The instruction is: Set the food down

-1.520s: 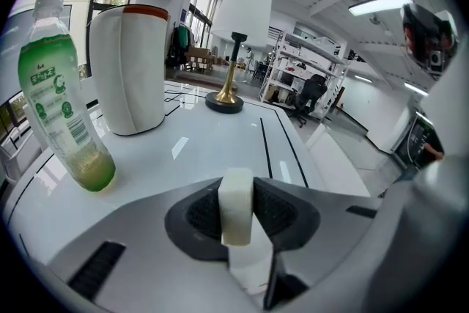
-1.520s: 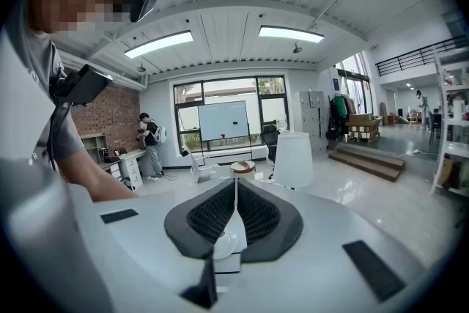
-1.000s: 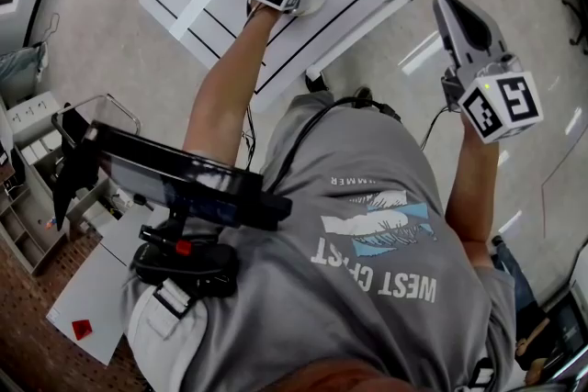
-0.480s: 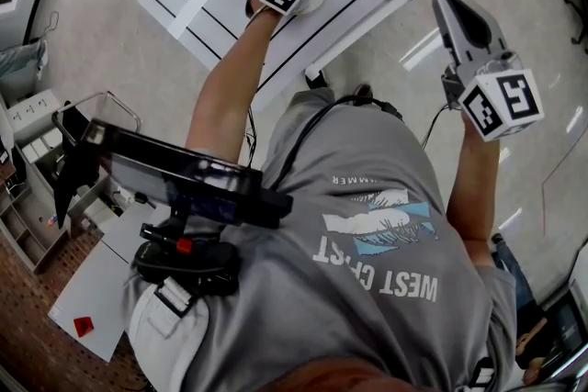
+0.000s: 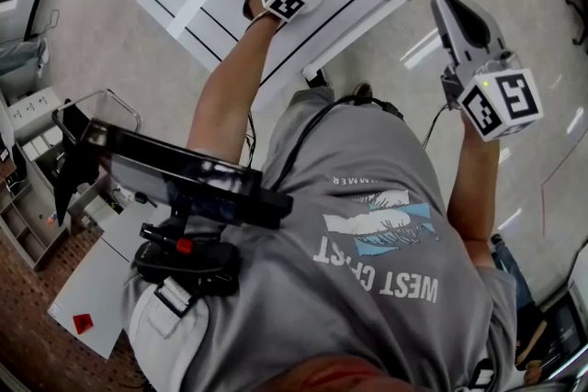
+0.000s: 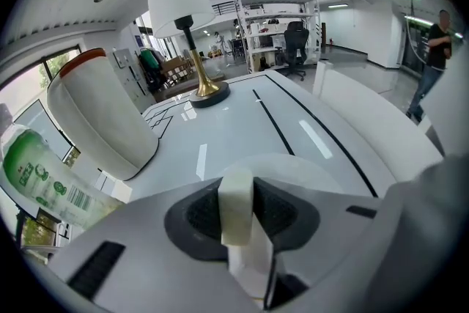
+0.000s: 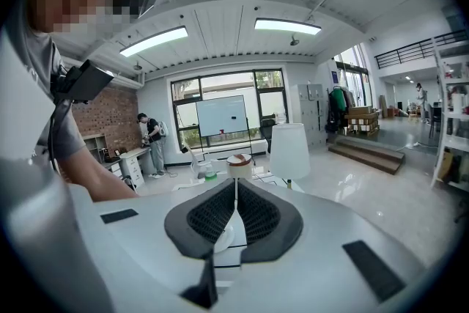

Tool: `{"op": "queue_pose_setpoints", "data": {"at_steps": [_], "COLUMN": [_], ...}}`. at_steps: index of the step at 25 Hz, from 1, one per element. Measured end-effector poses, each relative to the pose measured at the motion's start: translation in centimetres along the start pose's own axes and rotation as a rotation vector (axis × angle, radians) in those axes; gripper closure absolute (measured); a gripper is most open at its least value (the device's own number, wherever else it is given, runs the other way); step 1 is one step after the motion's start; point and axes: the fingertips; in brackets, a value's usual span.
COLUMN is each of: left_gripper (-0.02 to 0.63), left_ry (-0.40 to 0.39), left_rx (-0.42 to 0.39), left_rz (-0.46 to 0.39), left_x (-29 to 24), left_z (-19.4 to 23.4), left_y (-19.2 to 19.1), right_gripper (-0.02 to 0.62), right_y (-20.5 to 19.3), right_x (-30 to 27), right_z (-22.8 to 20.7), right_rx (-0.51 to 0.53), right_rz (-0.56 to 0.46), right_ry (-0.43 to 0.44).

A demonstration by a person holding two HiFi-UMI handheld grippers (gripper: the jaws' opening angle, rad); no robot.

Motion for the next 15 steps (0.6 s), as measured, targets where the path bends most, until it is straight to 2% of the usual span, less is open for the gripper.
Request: {"op": "queue_pose_setpoints", "data": {"at_steps": [5,15], "left_gripper": [0.505,0.505], "left_ry": [0.041,0.065], "left_rx": [-0.022,-0.106], "left_rz": [0.001,0.016], "left_x": [0.11,-0.11], "left_z": [0.59,0.08], "left_y": [-0.27,-0.39], "right_gripper": [0.588,0.588], "right_y": [-0.2,-0.45], "right_x": [0.07,-0.12], "right_z": [-0.05,-0.7], "right_rx": [-0.004,-0.01], "right_rz": [0.014,0.026], "right_ry": [0.001,0.014]}}
Point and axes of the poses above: the fingertips, and each gripper's own axes: x backward along the fingers, z to its left, y out of its top, and after that the axes turned 5 degrees about y, right-handed
